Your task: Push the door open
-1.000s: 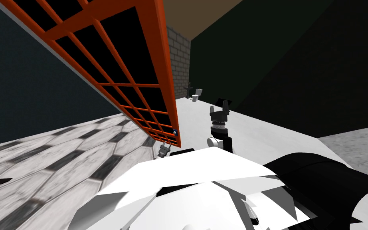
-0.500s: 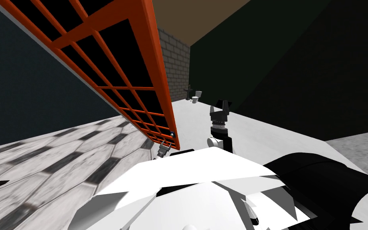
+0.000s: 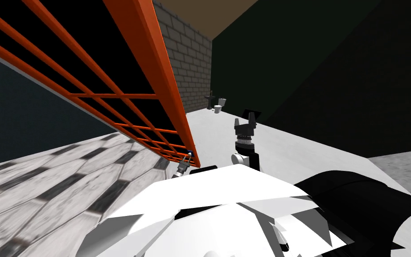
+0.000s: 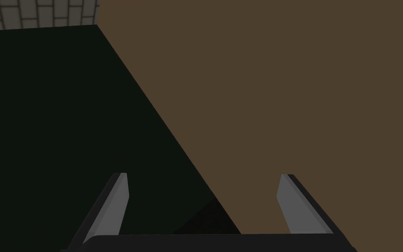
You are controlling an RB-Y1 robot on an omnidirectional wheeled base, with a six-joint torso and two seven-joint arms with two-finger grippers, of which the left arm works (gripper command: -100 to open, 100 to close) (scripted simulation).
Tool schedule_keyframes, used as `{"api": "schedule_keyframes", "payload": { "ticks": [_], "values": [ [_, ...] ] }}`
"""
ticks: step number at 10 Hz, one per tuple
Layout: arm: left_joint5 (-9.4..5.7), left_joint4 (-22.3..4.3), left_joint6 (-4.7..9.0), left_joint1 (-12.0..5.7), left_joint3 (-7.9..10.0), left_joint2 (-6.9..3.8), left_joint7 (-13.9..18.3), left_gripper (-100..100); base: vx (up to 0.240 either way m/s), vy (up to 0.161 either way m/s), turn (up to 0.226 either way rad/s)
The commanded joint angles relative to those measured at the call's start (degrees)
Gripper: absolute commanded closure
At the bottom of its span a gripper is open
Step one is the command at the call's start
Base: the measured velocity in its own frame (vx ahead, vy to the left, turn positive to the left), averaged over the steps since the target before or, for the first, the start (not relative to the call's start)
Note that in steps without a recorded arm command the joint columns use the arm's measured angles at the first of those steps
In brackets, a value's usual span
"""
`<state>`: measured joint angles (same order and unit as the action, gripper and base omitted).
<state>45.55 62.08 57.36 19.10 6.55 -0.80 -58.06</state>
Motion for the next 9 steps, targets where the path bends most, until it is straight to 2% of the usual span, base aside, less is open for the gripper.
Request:
{"api": "schedule_keyframes", "payload": {
  "ticks": [1, 5, 6, 7, 8, 9],
  "values": [
    [0.00, -0.02, 0.07, 0.05, 0.02, -0.05, -0.01, 100, -0.038, 0.017, -0.002],
    [0.00, -0.02, 0.07, 0.05, 0.02, -0.05, -0.01, 100, -0.017, 0.008, -0.001],
    [-0.90, 0.01, 0.34, 0.68, 0.96, -1.47, -0.49, -100, -0.117, -0.012, 0.210],
    [-1.06, 0.02, 0.39, 0.79, 1.13, -1.29, -0.57, -100, -0.170, -0.027, 0.144],
    [-1.61, 0.05, 0.55, 1.17, 1.70, 0.38, -0.86, -100, -0.174, -0.048, 0.111],
    [-1.77, 0.05, 0.60, 1.28, 1.86, 1.25, -0.95, -100, -0.139, -0.049, 0.067]
  ]
}}
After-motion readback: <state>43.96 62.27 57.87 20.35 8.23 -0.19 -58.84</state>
